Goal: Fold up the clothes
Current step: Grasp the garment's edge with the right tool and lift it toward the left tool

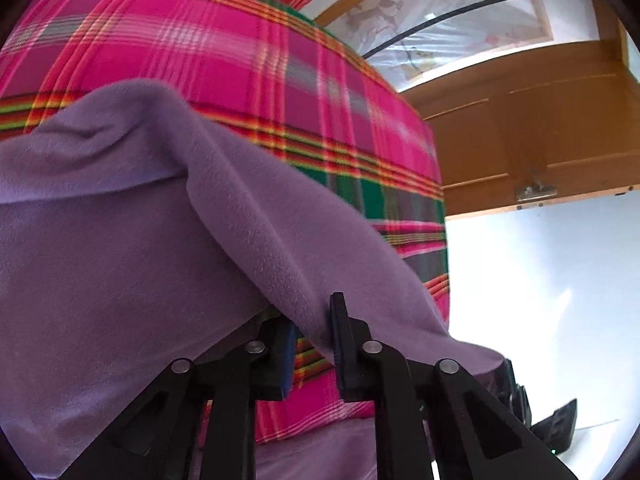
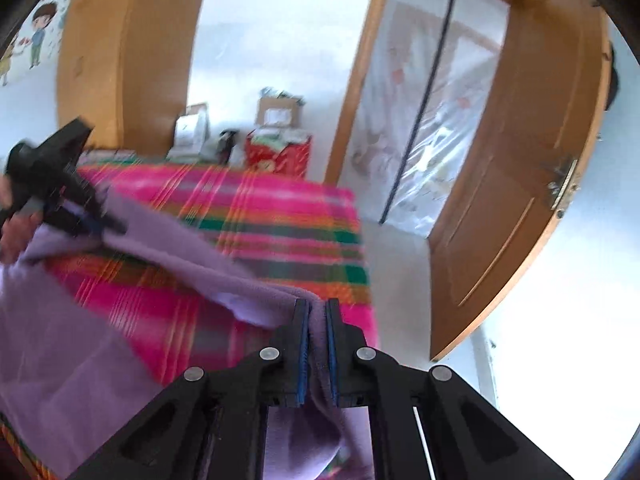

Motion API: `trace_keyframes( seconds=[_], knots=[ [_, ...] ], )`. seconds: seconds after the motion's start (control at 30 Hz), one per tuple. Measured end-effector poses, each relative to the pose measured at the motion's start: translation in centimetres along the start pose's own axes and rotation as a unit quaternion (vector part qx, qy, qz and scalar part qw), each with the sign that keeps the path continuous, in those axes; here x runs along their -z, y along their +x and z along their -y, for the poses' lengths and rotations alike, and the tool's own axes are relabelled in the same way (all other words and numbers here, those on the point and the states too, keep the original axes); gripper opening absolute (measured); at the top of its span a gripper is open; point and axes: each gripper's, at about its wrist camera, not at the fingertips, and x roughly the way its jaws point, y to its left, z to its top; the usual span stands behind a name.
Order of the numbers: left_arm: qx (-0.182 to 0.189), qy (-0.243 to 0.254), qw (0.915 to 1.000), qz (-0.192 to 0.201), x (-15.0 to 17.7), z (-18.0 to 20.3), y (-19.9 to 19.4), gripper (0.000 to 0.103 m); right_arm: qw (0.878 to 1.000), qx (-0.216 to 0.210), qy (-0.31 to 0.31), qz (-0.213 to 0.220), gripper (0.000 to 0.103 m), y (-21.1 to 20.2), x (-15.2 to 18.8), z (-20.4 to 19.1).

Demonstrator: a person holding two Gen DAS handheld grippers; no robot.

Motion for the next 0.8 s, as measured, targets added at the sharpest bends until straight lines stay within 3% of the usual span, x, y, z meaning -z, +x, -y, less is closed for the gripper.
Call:
trace_keyframes(
  seconds=[0.2,0.57,0.8],
  knots=[
    [0.018,0.011,0.9994,0.028,-1.1,1.3,-1.4,0.014,0.998,0.043,0.03,0.02,0.008,2.2,-2.4,1.4],
    [0.002,0.016,0.997,0.075,-4.2,1.4,-1.8,0.014,0.992,0.105,0.064,-0.002,0.008,8.4,-5.2,2.7],
    [-0.029,0.01,0.9974,0.065,-5.4,0.8,0.2,0.014,0.991,0.075,0.098,-0.055,0.009,12.0,-4.4,3.7]
  ],
)
